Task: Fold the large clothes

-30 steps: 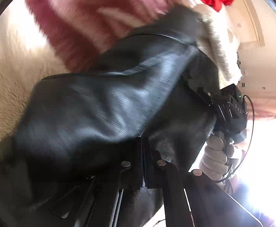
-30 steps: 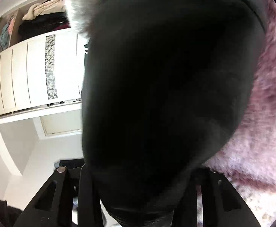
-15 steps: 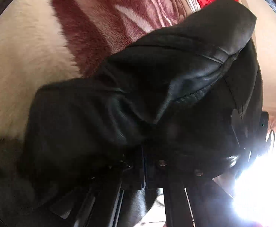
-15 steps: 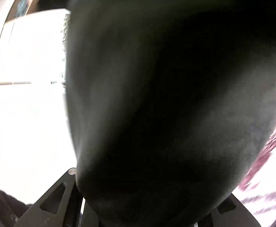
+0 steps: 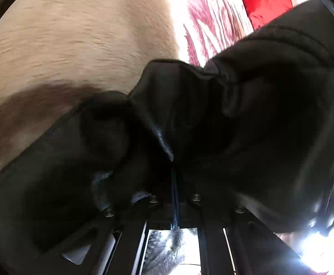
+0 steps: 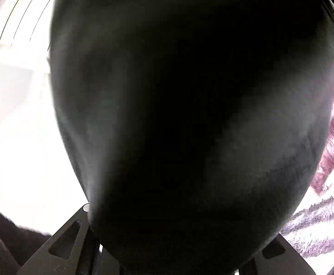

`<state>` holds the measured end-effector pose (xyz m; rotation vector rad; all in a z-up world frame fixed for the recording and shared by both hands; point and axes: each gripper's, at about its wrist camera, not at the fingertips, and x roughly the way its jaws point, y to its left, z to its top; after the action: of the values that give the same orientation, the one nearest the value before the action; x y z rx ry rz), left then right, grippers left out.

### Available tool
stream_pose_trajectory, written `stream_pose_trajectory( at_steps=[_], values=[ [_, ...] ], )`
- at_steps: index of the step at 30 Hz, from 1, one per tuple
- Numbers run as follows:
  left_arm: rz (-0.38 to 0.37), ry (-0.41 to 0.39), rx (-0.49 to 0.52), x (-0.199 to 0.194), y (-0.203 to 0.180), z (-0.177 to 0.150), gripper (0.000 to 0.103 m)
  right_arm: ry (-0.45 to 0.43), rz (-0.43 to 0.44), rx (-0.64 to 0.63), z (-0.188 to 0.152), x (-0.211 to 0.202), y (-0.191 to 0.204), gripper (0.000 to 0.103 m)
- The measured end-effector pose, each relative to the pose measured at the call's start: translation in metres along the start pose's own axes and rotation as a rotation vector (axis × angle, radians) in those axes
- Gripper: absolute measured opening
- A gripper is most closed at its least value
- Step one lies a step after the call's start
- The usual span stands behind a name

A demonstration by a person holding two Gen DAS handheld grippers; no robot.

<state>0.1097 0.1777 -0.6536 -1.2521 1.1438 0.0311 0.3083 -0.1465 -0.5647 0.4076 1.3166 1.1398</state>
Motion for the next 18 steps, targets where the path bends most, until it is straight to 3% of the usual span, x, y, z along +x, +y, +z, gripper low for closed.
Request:
stream_pose_trajectory(
  at_steps=[3,7,10,14,16,18],
  values=[
    [-0.057,-0.075,-0.096,-0.048,0.022,-0.019,0.003,0.050,-0.065,-0.186,-0.014,0.011,0.041,0.019],
    [-0.139,-0.238,-0.286,-0.129,0.079,-0.058,0.003,0.080,-0.179,-0.394,-0.041,0.028,0.073,0.020],
    [-0.083,-0.309,-0.326,-0.173,0.108,-0.076,0.003,0.107,-0.282,-0.583,-0.074,0.048,0.087,0.020],
    [-0.004,-0.332,-0.315,-0.208,0.129,-0.089,0.003,0.215,-0.443,-0.931,-0.151,0.095,0.099,0.022],
    [0.011,-0.341,-0.287,-0.215,0.130,-0.090,0.003,0.263,-0.533,-1.092,-0.194,0.118,0.091,0.026],
    [0.026,-0.338,-0.267,-0.204,0.122,-0.094,0.005,0.234,-0.631,-1.233,-0.220,0.127,0.086,0.032]
  ],
)
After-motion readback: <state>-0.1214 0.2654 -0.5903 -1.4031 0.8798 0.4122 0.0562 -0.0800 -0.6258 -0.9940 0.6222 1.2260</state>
